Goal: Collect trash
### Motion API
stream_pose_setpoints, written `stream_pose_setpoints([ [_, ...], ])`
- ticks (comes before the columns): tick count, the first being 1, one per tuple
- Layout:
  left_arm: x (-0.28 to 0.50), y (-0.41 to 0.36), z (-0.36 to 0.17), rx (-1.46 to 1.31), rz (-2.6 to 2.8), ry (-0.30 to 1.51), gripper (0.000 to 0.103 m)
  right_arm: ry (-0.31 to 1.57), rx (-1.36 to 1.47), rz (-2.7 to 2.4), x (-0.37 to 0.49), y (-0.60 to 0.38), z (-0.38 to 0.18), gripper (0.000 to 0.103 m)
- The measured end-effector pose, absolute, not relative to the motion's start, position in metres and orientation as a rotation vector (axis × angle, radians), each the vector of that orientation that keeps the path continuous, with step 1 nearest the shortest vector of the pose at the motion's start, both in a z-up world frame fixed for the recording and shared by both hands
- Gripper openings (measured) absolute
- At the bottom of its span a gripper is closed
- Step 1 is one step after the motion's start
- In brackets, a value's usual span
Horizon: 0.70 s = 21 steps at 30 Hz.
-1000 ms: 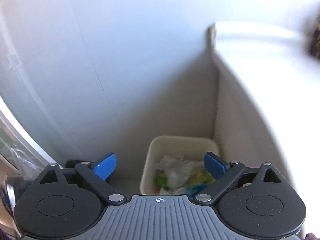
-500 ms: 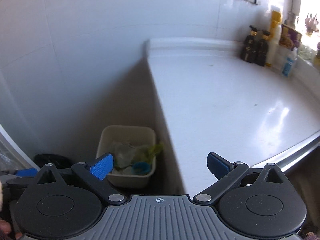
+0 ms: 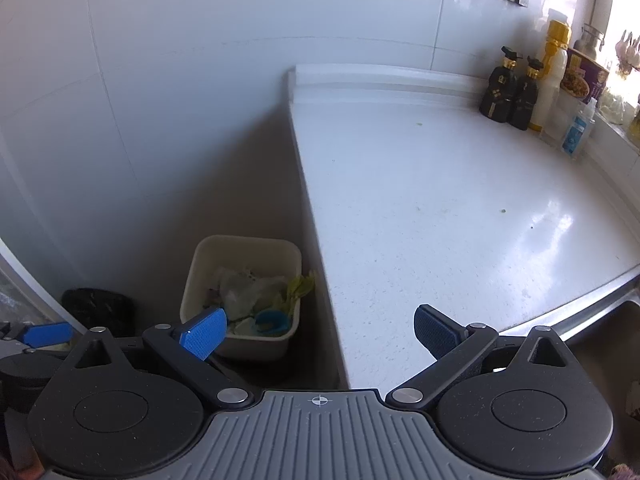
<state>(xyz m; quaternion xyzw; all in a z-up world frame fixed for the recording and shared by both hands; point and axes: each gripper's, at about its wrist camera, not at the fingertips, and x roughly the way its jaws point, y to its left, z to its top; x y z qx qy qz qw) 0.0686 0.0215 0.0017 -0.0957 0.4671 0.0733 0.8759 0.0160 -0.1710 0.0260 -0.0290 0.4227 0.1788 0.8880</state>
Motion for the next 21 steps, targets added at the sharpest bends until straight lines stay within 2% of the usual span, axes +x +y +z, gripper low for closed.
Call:
stream_pose_setpoints([
  [21, 0.0712, 0.0161, 0.0033, -0.201, 0.162, 0.98, 0.102, 0.883, -0.057, 0.392, 0.0181, -0.1739, 0.022, 0.101],
])
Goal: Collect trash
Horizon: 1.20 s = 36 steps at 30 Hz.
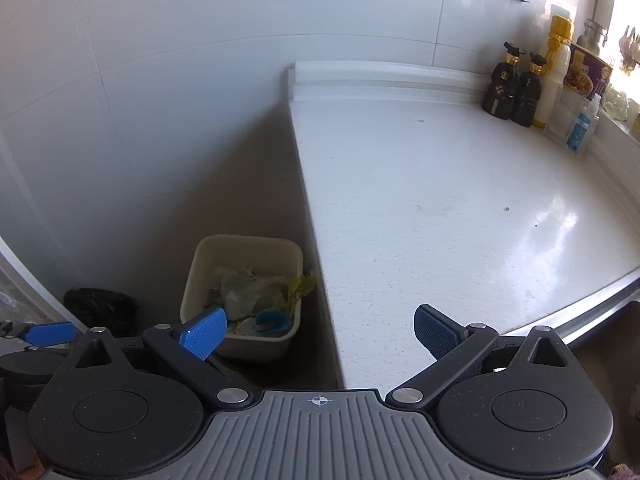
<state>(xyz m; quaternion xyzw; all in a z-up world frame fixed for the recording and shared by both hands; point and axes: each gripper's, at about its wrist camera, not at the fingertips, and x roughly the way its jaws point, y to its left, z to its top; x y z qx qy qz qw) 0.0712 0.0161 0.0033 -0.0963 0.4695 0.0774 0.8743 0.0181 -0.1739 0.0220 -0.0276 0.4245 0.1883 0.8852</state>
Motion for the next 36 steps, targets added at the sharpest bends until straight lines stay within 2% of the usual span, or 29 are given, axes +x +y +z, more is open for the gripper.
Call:
stream_pose_setpoints([
  [36, 0.078, 0.023, -0.006, -0.245, 0.177, 1.024, 0.102, 0.917, -0.1, 0.444, 0.026, -0.156, 0.013, 0.101],
])
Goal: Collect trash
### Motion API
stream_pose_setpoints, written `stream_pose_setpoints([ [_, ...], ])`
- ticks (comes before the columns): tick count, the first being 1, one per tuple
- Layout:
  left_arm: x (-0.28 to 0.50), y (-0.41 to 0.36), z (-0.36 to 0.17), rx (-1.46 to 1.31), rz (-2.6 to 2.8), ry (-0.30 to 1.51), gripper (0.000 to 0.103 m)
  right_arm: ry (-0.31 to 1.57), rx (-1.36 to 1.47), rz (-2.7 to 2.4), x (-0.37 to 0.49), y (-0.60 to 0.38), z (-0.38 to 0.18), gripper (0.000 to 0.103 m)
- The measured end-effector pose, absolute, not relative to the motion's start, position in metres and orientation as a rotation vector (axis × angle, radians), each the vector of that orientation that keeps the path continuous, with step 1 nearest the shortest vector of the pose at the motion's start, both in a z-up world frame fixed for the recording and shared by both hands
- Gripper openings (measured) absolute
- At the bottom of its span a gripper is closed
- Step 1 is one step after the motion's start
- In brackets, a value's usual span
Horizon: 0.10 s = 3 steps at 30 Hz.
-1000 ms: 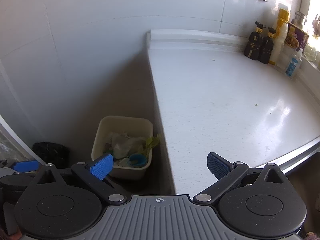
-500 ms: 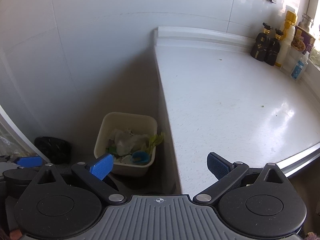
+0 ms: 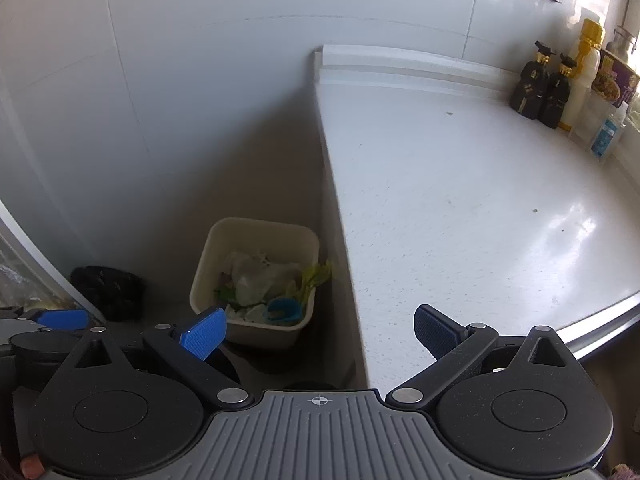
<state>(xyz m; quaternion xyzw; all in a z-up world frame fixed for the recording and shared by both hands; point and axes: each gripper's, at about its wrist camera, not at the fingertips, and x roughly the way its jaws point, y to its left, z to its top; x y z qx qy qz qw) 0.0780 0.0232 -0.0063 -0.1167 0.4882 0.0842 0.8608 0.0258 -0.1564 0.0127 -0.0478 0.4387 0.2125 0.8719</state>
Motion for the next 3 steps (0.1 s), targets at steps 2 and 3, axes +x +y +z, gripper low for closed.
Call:
stream_pose_setpoints([
  [2, 0.0793, 0.0233, -0.0078, -0.244, 0.162, 1.024, 0.102, 0.924, -0.101, 0.449, 0.0301, -0.1561, 0.011, 0.101],
  [3, 0.0805, 0.0231, -0.0089, -0.24, 0.157, 1.027, 0.102, 0.926, -0.103, 0.451, 0.0344, -0.1562, 0.0102, 0.101],
])
